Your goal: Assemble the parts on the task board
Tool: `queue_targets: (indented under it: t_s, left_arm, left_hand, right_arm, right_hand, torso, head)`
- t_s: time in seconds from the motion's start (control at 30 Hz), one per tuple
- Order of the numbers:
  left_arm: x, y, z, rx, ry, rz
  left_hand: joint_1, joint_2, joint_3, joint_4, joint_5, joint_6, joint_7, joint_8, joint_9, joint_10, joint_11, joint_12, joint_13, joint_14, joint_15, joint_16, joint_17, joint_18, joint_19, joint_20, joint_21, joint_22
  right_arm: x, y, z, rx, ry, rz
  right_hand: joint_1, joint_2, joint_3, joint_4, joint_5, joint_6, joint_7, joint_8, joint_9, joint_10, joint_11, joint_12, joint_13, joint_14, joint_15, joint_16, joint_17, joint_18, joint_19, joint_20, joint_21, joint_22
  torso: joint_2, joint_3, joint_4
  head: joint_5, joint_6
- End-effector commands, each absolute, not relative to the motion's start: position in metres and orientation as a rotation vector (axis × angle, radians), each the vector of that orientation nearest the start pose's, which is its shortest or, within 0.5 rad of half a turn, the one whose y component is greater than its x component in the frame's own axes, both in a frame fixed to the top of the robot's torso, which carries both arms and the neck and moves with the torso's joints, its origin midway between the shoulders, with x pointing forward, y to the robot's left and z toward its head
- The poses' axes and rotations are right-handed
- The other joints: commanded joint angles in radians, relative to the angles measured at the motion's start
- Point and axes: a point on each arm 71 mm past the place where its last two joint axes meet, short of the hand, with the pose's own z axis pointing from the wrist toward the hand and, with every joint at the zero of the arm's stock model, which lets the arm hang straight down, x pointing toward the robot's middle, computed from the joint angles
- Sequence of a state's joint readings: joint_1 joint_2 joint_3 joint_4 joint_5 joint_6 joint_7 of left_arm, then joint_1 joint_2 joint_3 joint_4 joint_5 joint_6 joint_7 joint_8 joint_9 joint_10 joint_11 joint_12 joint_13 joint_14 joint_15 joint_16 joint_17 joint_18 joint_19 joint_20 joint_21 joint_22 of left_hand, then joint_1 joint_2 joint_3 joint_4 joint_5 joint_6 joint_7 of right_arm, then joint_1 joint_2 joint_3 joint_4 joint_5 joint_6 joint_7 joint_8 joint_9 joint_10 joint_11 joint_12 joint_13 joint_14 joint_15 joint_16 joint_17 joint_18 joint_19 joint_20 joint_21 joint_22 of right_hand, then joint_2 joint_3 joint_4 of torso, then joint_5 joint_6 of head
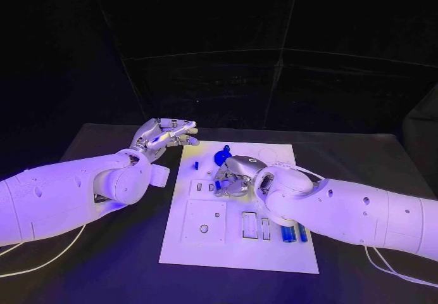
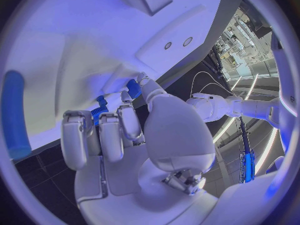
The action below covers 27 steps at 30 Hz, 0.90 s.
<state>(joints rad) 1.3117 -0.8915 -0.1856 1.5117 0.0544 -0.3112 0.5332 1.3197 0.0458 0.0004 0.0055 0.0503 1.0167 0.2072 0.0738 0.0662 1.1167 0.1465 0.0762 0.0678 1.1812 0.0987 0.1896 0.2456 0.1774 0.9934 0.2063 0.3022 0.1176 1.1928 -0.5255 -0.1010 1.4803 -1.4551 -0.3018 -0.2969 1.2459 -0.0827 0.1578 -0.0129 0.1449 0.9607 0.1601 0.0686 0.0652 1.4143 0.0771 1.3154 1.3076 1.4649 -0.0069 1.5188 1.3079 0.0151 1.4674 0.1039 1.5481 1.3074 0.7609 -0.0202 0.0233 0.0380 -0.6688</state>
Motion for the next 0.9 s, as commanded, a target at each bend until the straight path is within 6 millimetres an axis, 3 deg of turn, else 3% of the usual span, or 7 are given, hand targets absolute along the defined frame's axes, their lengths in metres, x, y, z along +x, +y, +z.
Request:
queue_targets:
  t_s: [0.03,0.4,0.53,0.63,0.73,0.83,0.9]
  left_arm:
    - [0.493,0.241,-0.168,-1.043,1.321,-1.528]
    - [0.493,0.241,-0.168,-1.011,1.355,-1.531]
    - [0.494,0.242,-0.170,-0.984,1.387,-1.512]
    - [0.495,0.243,-0.171,-0.966,1.409,-1.494]
    - [0.496,0.245,-0.173,-0.945,1.455,-1.440]
    - [0.496,0.246,-0.177,-0.932,1.526,-1.379]
    - [0.496,0.245,-0.181,-0.924,1.603,-1.335]
  left_hand:
    - [-0.001,0.007,-0.005,-0.002,-0.001,0.002,0.005,-0.005,-0.001,0.001,0.006,-0.005,-0.001,0.006,-0.001,-0.004,0.002,0.005,0.006,0.002,-0.005,-0.001]
    - [0.001,0.013,-0.009,-0.008,-0.001,0.020,-0.005,0.002,0.002,0.022,-0.004,0.000,0.002,0.020,-0.009,-0.001,0.008,0.007,0.014,-0.002,-0.003,-0.001]
    - [-0.008,0.019,-0.019,-0.010,0.000,0.063,-0.035,0.013,0.003,0.093,-0.039,0.014,0.006,0.167,-0.056,0.066,0.056,0.009,0.124,-0.048,0.062,0.028]
    - [-0.016,0.022,-0.026,-0.008,0.001,0.087,-0.054,0.017,0.004,0.151,-0.063,0.029,0.013,0.254,-0.083,0.113,0.094,0.010,0.180,-0.073,0.100,0.045]
    - [-0.025,0.034,-0.035,0.000,0.004,0.120,-0.090,0.019,0.006,0.241,-0.098,0.048,0.032,0.327,-0.126,0.313,0.238,0.004,0.281,-0.126,0.197,0.097]
    - [-0.029,0.032,-0.049,0.001,-0.004,0.133,-0.097,0.013,0.007,0.280,-0.112,0.058,0.055,0.328,-0.141,0.635,0.543,0.000,0.290,-0.135,0.259,0.137]
    - [-0.033,0.026,-0.058,0.001,0.000,0.136,-0.098,0.009,0.008,0.305,-0.117,0.074,0.074,0.334,-0.144,0.748,0.657,-0.001,0.283,-0.138,0.285,0.156]
  right_arm:
    - [0.465,-0.061,-0.210,-0.185,1.752,0.723]
    - [0.461,-0.068,-0.196,-0.129,1.586,0.898]
    - [0.456,-0.078,-0.187,-0.116,1.500,1.053]
    - [0.454,-0.087,-0.179,-0.099,1.471,1.133]
    - [0.459,-0.102,-0.166,-0.027,1.493,1.223]
    - [0.464,-0.115,-0.155,0.038,1.528,1.266]
    - [0.469,-0.125,-0.144,0.066,1.535,1.281]
  right_hand:
    - [-0.014,-0.008,-0.024,0.012,-0.024,-0.034,0.007,-0.006,-0.001,-0.009,0.003,-0.007,0.040,0.080,0.012,-0.005,0.147,0.000,0.056,0.011,-0.005,0.204]
    - [-0.003,-0.015,-0.094,0.053,-0.024,-0.069,0.017,0.001,0.003,-0.006,0.012,0.003,0.046,0.081,0.021,-0.002,0.153,-0.001,0.059,0.021,-0.003,0.207]
    - [0.014,-0.001,-0.100,0.058,-0.021,-0.088,0.021,-0.002,0.002,-0.002,0.016,0.011,0.051,0.082,0.025,0.000,0.158,-0.001,0.060,0.024,-0.003,0.209]
    - [0.036,0.010,-0.104,0.054,-0.014,-0.091,0.022,0.003,0.004,-0.005,0.017,0.008,0.048,0.078,0.026,-0.009,0.140,0.006,0.038,0.026,-0.015,0.182]
    - [0.060,0.022,-0.112,0.045,-0.014,-0.066,0.015,0.020,0.010,-0.024,0.011,-0.016,0.028,0.064,0.021,-0.036,0.092,0.020,-0.007,0.024,-0.044,0.126]
    - [0.096,0.038,-0.108,0.025,0.022,-0.028,0.004,0.041,0.016,-0.105,0.000,-0.126,-0.061,0.029,0.010,-0.111,-0.027,0.051,-0.106,0.014,-0.112,0.003]
    - [0.111,0.047,-0.101,0.015,0.057,-0.010,-0.001,0.050,0.017,-0.206,-0.006,-0.270,-0.178,-0.005,0.005,-0.187,-0.127,0.078,-0.196,0.007,-0.185,-0.113]
  torso:
    - [0.000,0.0002,-0.0002]
    - [-0.001,0.0013,0.0002]
    - [-0.001,0.0030,-0.0007]
    - [-0.001,0.0006,-0.0017]
    - [-0.003,0.0007,-0.0001]
    - [-0.004,0.0006,0.0002]
    - [-0.008,0.0018,-0.0001]
  head:
    - [0.001,0.000]
    - [0.003,0.002]
    - [0.007,0.003]
    - [0.007,0.003]
    - [0.005,0.006]
    - [0.003,0.010]
    - [0.003,0.010]
